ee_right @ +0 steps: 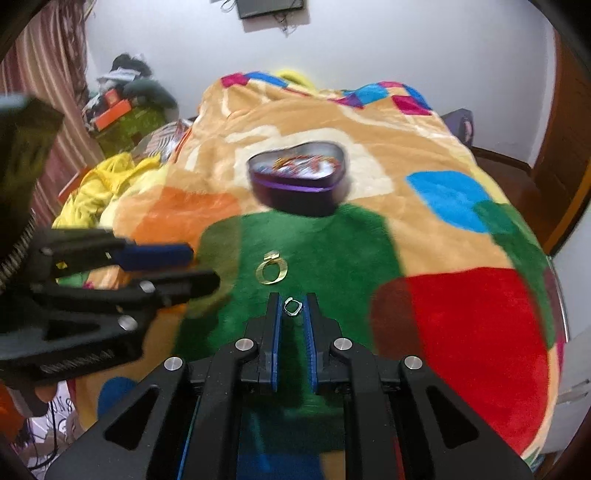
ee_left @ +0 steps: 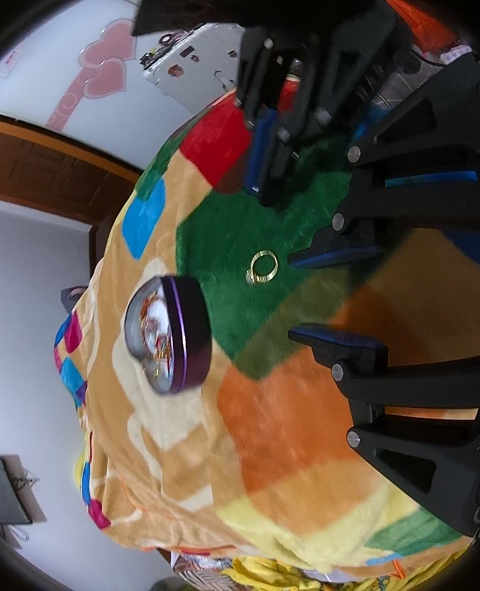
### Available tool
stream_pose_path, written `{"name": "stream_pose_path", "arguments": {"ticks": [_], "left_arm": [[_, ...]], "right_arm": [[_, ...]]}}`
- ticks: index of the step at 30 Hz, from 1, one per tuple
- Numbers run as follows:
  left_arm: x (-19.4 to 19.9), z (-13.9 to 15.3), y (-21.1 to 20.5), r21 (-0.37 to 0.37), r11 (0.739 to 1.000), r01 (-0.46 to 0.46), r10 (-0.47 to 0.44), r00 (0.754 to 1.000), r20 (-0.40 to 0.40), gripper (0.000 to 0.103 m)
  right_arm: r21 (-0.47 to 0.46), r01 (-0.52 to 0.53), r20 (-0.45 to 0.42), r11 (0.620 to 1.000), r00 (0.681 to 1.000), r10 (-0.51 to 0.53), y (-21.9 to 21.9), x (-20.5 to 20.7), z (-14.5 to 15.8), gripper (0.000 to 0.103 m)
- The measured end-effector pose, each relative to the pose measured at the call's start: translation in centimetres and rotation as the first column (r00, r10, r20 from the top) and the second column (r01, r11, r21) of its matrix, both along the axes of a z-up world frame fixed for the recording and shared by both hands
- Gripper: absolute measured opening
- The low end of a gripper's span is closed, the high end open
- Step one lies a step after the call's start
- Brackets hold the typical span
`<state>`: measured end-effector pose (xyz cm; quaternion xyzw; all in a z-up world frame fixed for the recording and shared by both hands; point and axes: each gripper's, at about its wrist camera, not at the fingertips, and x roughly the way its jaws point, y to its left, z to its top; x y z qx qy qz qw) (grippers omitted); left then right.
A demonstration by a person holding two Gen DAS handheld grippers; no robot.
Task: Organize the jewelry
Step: 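Grasp the small square earring with the right gripper while the left gripper grasps the gold ring, then carry the square earring and gold ring into the heart tin and release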
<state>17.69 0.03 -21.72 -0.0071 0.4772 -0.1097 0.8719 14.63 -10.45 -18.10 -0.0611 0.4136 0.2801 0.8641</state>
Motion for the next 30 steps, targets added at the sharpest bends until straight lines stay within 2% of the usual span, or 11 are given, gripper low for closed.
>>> {"name": "stream_pose_path", "arguments": {"ticks": [4, 12, 14, 16, 23, 30], "left_arm": [[1.4, -0.9, -1.5, -0.007, 1.0, 0.024, -0.024, 0.999, -0.023, 0.031], [2.4, -1.6, -1.7, -0.045, 0.999, 0.003, -0.004, 1.0, -0.022, 0.03], [2.4, -1.6, -1.7, -0.04, 0.999, 0.006, -0.007, 1.0, -0.017, 0.019], [2.3, -1.5, -1.9, -0.03, 1.0, 0.007, -0.007, 1.0, -0.013, 0.018], [1.4, -0.3, -1.8, -0.02, 1.0, 0.008, -0.007, 1.0, 0.022, 0.018], [0.6, 2.3, -1.0, -0.023, 1.0, -0.005, 0.007, 0.996, 0.091, 0.018]], "right_arm": [[0.024, 0.051, 0.001, 0.998, 0.999, -0.051, -1.9, 0.9, 0.6, 0.01], [0.041, 0.102, 0.006, 0.994, 0.995, -0.103, -3.7, 1.5, 0.9, 0.01], [0.044, 0.104, 0.006, 0.994, 0.995, -0.104, -3.7, 1.6, 0.9, 0.01], [0.052, 0.102, 0.002, 0.993, 0.995, -0.103, -3.5, 1.6, 1.0, 0.01], [0.057, 0.09, 0.019, 0.994, 0.996, -0.091, -3.1, 1.3, 1.7, 0.01], [0.058, 0.083, 0.051, 0.995, 0.995, -0.086, -2.5, 1.4, 3.1, 0.01]]}}
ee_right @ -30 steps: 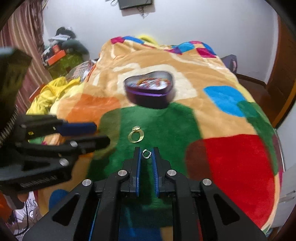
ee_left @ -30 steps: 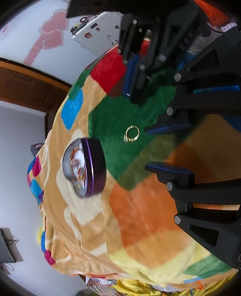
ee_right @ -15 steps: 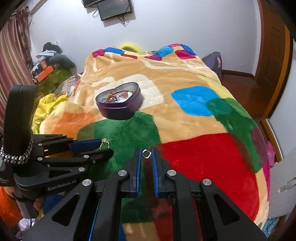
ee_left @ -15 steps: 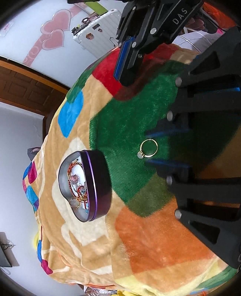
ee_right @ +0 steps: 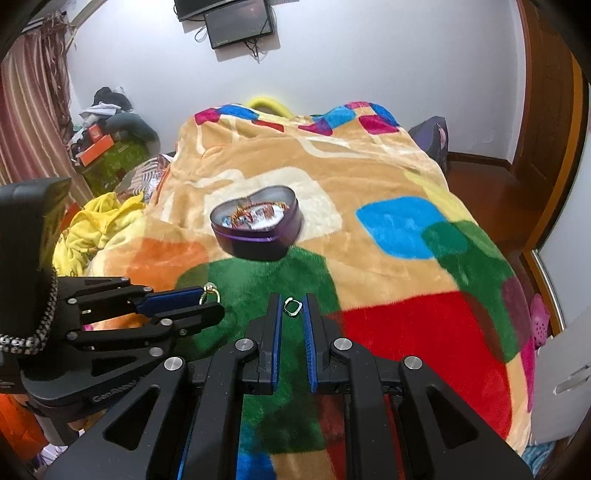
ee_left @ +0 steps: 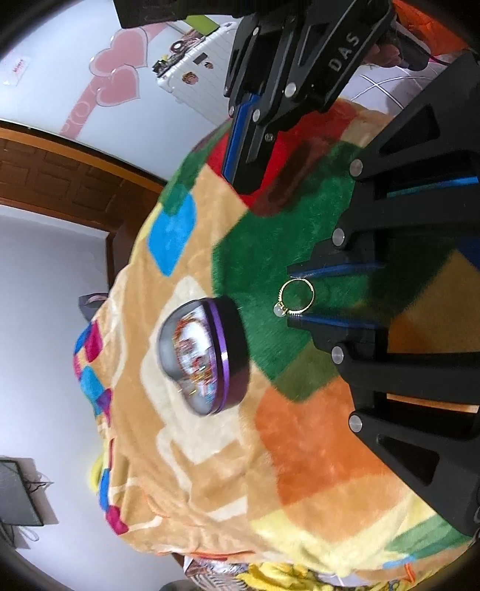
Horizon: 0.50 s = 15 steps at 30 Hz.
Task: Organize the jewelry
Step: 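Carry the square earring and gold ring into the heart tin and release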
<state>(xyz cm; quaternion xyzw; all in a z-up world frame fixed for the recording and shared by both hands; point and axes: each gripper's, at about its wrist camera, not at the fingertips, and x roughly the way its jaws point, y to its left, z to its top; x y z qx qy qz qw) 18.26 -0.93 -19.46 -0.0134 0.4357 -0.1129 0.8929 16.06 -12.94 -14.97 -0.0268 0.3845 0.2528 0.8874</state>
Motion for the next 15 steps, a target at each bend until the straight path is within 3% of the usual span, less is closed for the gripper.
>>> {"name": "stream_pose_path", "arguments": {"ticks": [15], "left_arm": [[0.2, 5.4, 3.9, -0.024, 0.997, -0.073, 0.076, 0.984, 0.161, 0.018]], "right_arm": [[0.022, 0.003, 0.112, 1.0, 0.994, -0.005, 1.4, 1.0, 4.1, 0.01]]}}
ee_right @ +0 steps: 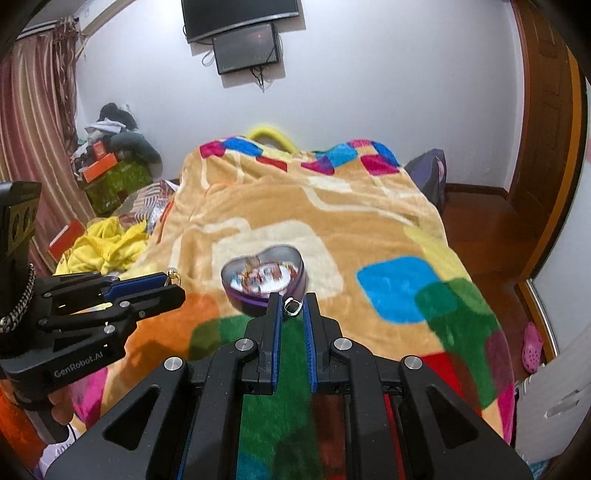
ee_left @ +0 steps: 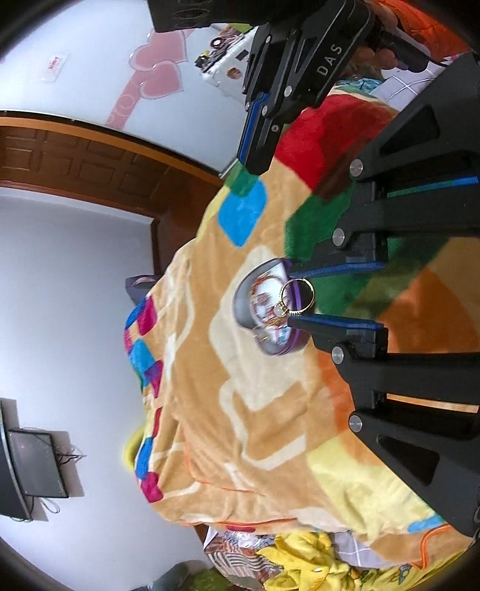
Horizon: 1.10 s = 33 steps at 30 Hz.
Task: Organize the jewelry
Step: 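Carry the square earring and gold ring into the heart tin and release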
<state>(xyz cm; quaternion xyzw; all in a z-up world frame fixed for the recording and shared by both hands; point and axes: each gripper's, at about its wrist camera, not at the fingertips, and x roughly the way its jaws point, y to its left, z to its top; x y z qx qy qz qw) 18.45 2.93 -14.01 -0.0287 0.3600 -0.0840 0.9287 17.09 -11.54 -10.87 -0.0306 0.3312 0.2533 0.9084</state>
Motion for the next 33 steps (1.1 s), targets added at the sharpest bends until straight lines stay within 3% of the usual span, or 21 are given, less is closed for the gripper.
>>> {"name": "stream_pose_path", "arguments": {"ticks": [8, 17, 33], "left_arm": [[1.4, 1.2, 1.3, -0.009, 1.0, -0.016, 0.016, 0.999, 0.046, 0.018], [3.5, 0.7, 1.9, -0.019, 1.0, -0.01, 0.01, 0.999, 0.046, 0.018], [8.1, -4.0, 2.3, -0.021, 1.0, 0.016, -0.018, 0.997, -0.072, 0.018]], "right_arm": [[0.023, -0.012, 0.032, 1.0, 0.999, 0.012, 0.9, 0.9, 0.9, 0.01], [0.03, -0.037, 0.022, 0.999, 0.999, 0.036, 2.3, 2.8, 0.1, 0.01], [-0.006, -0.112, -0.085, 0.994, 0.99, 0.111, 4.7, 6.6, -3.4, 0.01]]}}
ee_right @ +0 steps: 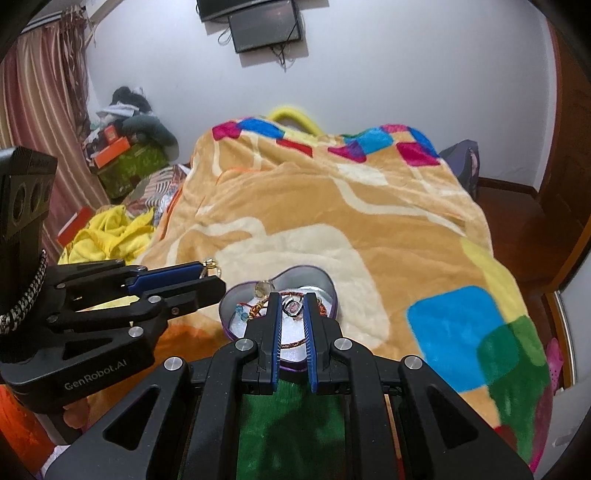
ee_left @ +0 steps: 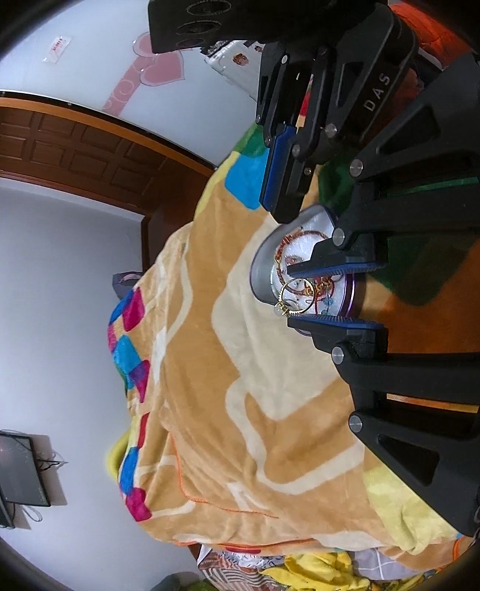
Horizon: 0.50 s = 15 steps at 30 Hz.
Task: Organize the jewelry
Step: 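Carry the square earring and gold ring into the heart tin and release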
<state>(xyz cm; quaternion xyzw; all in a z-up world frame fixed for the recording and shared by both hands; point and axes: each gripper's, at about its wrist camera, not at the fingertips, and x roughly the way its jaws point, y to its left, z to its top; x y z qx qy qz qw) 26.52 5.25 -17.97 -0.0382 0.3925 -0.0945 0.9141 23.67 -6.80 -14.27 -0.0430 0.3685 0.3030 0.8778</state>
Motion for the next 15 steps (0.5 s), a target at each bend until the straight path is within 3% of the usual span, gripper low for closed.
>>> {"name": "stream_pose_path", "arguments": {"ticks": [15], "left_arm": [[0.7, -1.1, -0.3, -0.015, 1.0, 0.021, -0.022, 0.999, -0.043, 0.018]], "right_arm": [[-0.081, -0.054, -0.077, 0.995, 0.996, 0.048, 0.6, 1.5, -2.1, 0.01]]}}
